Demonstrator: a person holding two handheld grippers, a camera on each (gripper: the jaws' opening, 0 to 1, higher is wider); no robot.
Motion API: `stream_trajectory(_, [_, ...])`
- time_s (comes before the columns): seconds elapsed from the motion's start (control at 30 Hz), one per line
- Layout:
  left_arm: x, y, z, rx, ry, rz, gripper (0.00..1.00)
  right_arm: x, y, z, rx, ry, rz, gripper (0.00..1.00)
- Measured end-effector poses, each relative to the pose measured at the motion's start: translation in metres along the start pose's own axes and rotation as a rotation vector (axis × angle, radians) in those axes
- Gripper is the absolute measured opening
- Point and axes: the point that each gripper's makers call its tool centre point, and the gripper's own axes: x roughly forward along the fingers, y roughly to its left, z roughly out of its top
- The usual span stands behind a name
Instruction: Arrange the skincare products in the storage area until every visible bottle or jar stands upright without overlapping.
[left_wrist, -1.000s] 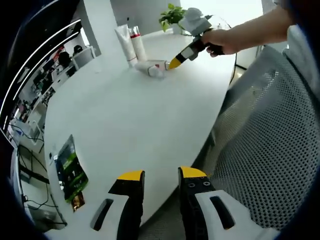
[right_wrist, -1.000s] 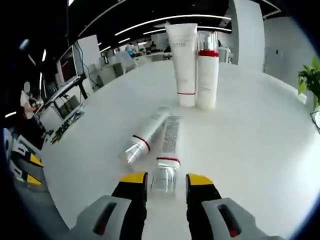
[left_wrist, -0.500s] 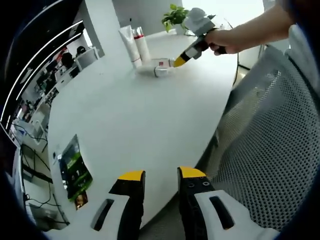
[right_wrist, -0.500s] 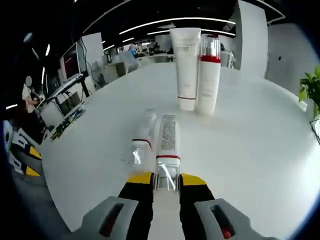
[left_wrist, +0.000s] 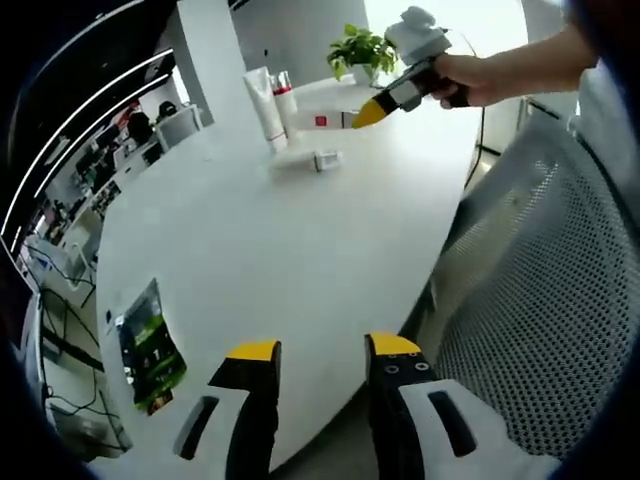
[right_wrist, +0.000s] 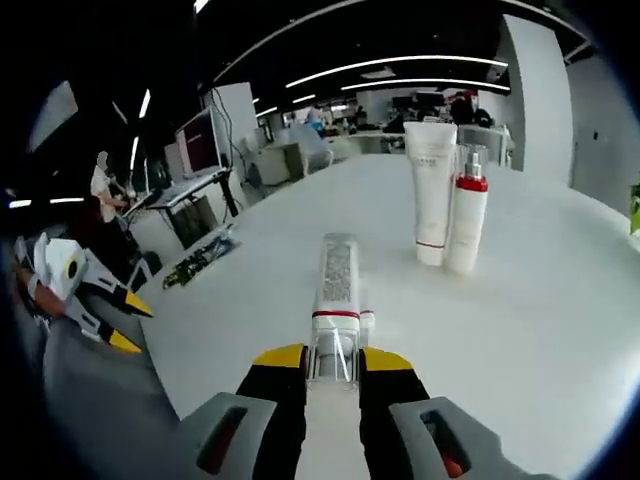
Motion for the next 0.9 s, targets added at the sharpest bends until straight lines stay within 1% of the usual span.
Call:
stream_trajectory(0.07, [0.000, 0.001, -0.002, -0.004, 0.012, 0.003, 0.32, 0.000, 0.015, 0.003, -0.032, 0.006, 0.040, 0.13])
stream_trajectory(0.1, [0.001, 0.000, -0.003, 0.000, 0.013, 0.003, 0.32, 0.005, 0.019, 0.001, -0.054, 0.009, 0.076, 0.13])
stream_trajectory(0.13, [0.001, -0.001, -0.004, 0.016, 0.020, 0.001, 0.32, 0.006, 0.025, 0.002, -0.069, 0.013, 0.095, 0.13])
stream_trajectory(0.17, [0.001, -0.002, -0.005, 0.018, 0.023, 0.000, 0.32, 0.008, 0.035, 0.001, -0.087, 0.019, 0.125, 0.13])
stream_trajectory(0.27, [0.001, -0.001, -0.005, 0.021, 0.026, 0.000, 0.34, 0.014, 0.052, 0.000, -0.126, 0.028, 0.168, 0.13])
stream_trajectory(0.3, [0.002, -0.001, -0.006, 0.021, 0.028, 0.001, 0.34, 0.017, 0.062, -0.001, -0.152, 0.036, 0.206, 0.13])
stream_trajectory(0.33, [0.002, -0.001, -0.006, 0.021, 0.029, 0.002, 0.35, 0.019, 0.062, -0.003, -0.164, 0.048, 0.186, 0.13])
stream_trajectory(0.37, [0.002, -0.001, -0.006, 0.022, 0.027, 0.004, 0.35, 0.021, 0.064, -0.010, -0.214, 0.098, 0.189, 0.13])
stream_trajectory(0.4, [0.001, -0.001, -0.005, 0.025, 0.025, 0.005, 0.35, 0.021, 0.065, -0.011, -0.229, 0.109, 0.194, 0.13])
stream_trajectory(0.43, [0.001, 0.000, -0.005, 0.030, 0.025, 0.007, 0.36, 0.024, 0.070, -0.011, -0.273, 0.116, 0.201, 0.13])
stream_trajectory(0.5, [0.001, 0.000, -0.005, 0.035, 0.026, 0.010, 0.38, 0.023, 0.082, -0.011, -0.303, 0.119, 0.243, 0.13])
stream_trajectory(0.63, [0.001, 0.002, -0.005, 0.043, 0.024, 0.019, 0.40, 0.022, 0.096, -0.011, -0.385, 0.144, 0.286, 0.13])
stream_trajectory(0.7, [0.001, 0.002, -0.005, 0.048, 0.023, 0.021, 0.42, 0.021, 0.102, -0.012, -0.422, 0.153, 0.297, 0.13])
stream_trajectory(0.73, [0.001, 0.003, -0.004, 0.058, 0.020, 0.027, 0.42, 0.021, 0.105, -0.015, -0.442, 0.166, 0.309, 0.12])
stream_trajectory(0.8, [0.001, 0.004, -0.003, 0.064, 0.017, 0.034, 0.43, 0.023, 0.106, -0.020, -0.489, 0.195, 0.307, 0.12])
stream_trajectory(0.9, [0.001, 0.004, -0.003, 0.070, 0.016, 0.035, 0.44, 0.023, 0.113, -0.023, -0.519, 0.207, 0.329, 0.12])
